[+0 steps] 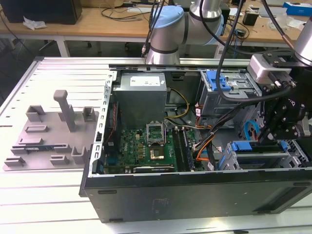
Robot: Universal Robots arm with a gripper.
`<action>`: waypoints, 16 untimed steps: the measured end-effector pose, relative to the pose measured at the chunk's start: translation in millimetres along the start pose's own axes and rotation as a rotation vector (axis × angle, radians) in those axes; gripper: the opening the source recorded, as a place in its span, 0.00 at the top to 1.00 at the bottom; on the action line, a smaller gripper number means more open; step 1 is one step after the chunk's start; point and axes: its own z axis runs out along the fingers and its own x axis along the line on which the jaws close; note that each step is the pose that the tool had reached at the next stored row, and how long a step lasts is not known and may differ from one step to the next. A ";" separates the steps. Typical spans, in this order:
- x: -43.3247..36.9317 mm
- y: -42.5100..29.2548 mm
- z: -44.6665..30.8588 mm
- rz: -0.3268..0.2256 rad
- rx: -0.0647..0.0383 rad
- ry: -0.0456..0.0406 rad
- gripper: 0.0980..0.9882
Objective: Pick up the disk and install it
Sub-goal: 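Insert the second disk wire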
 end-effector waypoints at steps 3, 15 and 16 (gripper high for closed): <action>0.1 0.0 1.1 0.000 0.000 -0.0001 0.93; 0.3 0.1 3.5 0.000 0.000 -0.0002 0.93; 0.3 0.1 3.5 0.000 0.000 -0.0002 0.93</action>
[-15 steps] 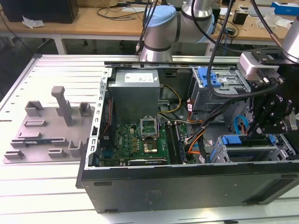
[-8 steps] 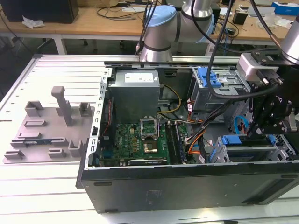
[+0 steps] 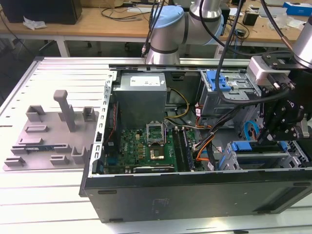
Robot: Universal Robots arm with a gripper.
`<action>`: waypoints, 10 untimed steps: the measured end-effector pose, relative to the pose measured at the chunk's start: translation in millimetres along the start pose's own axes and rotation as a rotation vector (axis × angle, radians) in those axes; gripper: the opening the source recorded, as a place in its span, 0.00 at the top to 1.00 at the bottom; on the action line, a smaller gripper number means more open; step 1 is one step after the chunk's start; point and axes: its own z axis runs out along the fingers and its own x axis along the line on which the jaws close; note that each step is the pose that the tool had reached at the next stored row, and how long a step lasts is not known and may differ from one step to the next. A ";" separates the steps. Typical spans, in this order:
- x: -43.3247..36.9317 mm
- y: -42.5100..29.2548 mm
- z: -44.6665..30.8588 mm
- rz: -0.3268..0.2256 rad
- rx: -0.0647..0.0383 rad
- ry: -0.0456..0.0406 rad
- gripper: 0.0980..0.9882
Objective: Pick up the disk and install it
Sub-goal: 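Insert the second disk wire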
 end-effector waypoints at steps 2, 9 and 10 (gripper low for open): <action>0.0 0.0 0.3 0.000 0.000 -0.0007 0.92; -0.2 -0.1 -13.3 0.000 0.000 -0.0001 0.85; -1.0 -0.1 -18.1 0.000 0.001 -0.0002 0.85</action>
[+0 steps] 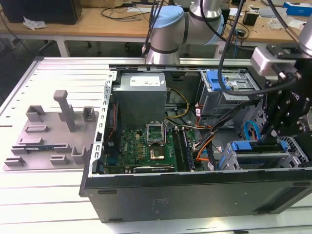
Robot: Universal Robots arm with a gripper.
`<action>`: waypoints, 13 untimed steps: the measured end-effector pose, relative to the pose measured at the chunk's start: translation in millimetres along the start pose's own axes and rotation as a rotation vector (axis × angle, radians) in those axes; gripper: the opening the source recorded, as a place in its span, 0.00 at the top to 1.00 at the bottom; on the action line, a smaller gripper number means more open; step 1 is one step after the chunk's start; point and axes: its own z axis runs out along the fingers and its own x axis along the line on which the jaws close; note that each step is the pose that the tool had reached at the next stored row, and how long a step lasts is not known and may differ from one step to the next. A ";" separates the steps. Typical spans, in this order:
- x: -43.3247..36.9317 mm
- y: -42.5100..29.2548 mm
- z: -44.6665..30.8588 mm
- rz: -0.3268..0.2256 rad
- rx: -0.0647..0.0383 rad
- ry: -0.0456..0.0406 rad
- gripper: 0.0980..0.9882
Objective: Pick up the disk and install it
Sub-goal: 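Insert the second disk wire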
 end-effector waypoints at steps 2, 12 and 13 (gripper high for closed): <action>-2.6 0.3 -7.1 0.000 0.003 0.0001 0.85; -26.4 4.1 -24.8 0.000 0.020 0.0197 0.99; -27.2 4.2 -24.9 0.000 0.020 0.0212 0.99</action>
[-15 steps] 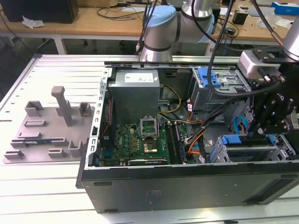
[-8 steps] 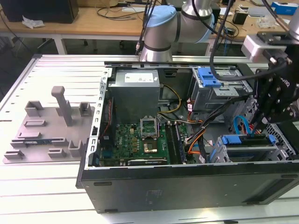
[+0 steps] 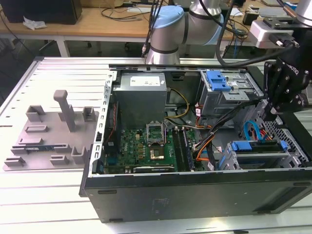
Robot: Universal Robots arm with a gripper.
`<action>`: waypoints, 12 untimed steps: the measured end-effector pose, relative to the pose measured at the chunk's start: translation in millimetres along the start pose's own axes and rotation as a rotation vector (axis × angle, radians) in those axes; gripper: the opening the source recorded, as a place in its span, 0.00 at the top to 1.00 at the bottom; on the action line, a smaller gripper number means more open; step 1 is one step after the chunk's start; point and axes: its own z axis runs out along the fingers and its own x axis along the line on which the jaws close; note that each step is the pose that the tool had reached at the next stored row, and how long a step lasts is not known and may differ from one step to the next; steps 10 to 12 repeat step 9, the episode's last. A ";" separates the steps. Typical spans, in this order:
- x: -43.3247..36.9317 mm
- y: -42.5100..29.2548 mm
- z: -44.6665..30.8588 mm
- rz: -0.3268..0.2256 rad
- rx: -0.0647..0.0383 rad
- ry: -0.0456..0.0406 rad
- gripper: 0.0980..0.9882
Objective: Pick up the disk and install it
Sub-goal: 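Insert the second disk wire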
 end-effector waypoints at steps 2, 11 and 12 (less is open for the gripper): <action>-0.9 0.1 0.0 0.000 0.000 0.0022 0.99; -0.9 0.1 -0.1 0.000 0.000 0.0029 0.99; -0.9 0.1 -0.1 0.000 0.000 0.0029 0.99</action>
